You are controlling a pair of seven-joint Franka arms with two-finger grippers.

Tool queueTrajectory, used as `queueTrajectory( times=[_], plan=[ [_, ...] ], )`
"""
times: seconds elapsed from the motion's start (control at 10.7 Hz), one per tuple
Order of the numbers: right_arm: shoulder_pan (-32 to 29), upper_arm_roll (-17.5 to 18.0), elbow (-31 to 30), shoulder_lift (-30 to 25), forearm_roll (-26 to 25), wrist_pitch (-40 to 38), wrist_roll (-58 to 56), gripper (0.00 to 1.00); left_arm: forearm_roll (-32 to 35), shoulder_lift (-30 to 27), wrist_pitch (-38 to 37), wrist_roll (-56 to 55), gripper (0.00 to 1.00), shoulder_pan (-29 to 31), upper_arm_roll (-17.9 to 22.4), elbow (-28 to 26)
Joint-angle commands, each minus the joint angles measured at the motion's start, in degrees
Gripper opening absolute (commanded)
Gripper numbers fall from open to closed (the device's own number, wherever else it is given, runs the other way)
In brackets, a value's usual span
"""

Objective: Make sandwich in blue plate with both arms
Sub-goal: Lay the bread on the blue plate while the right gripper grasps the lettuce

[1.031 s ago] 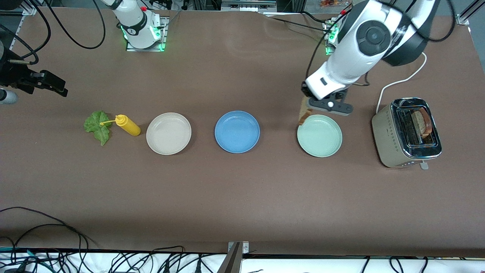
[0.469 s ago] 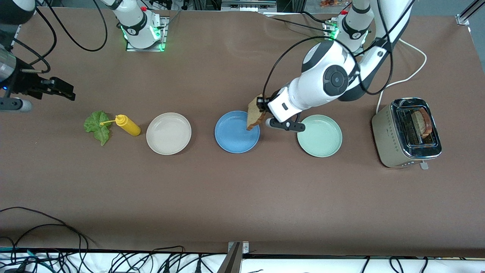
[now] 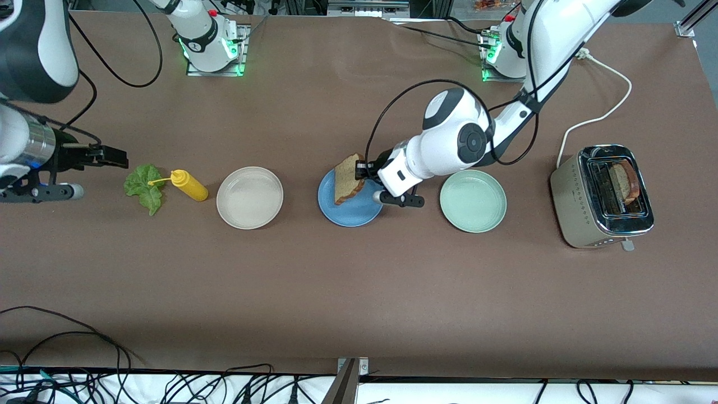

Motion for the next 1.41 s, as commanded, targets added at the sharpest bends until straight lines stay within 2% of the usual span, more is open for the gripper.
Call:
queueTrajectory(
  times=[0.0,0.56,0.75,0.94,1.03,1.12,1.31],
  plan=[
    [-4.3,-0.1,1.4,5.2,0.4,0.1,-9.1,1.00,-0.9,3.9,3.6,3.2,0.00,-0.1,-0.9,0.7],
    [-12.0,-0.1,1.5,16.3,3.5,5.8,-33.1,1.00,-1.0,9.5,7.2,7.9,0.00,-0.2,-1.1,0.2],
    [-14.5,-0.1,1.4,19.9,9.2,5.8,-44.6,1.00,-1.0,11.5,9.2,8.1,0.00,-0.3,-1.1,0.1],
    [-17.0,-0.1,1.4,24.5,15.7,6.5,-62.1,1.00,-1.2,11.6,9.2,8.4,0.00,-0.3,-1.1,0.0],
    [-17.2,-0.1,1.4,26.4,14.8,8.9,-64.5,1.00,-1.0,11.6,9.2,7.8,0.02,-0.4,-1.1,0.0],
    [-17.6,-0.2,1.4,27.9,13.0,11.4,-66.4,1.00,-0.9,11.2,9.0,7.7,0.06,-0.4,-1.0,-0.4],
    [-18.1,-0.1,1.3,30.2,12.9,13.6,-68.1,1.00,-0.9,10.8,8.9,7.7,0.36,0.2,-0.9,-0.8]
  ],
)
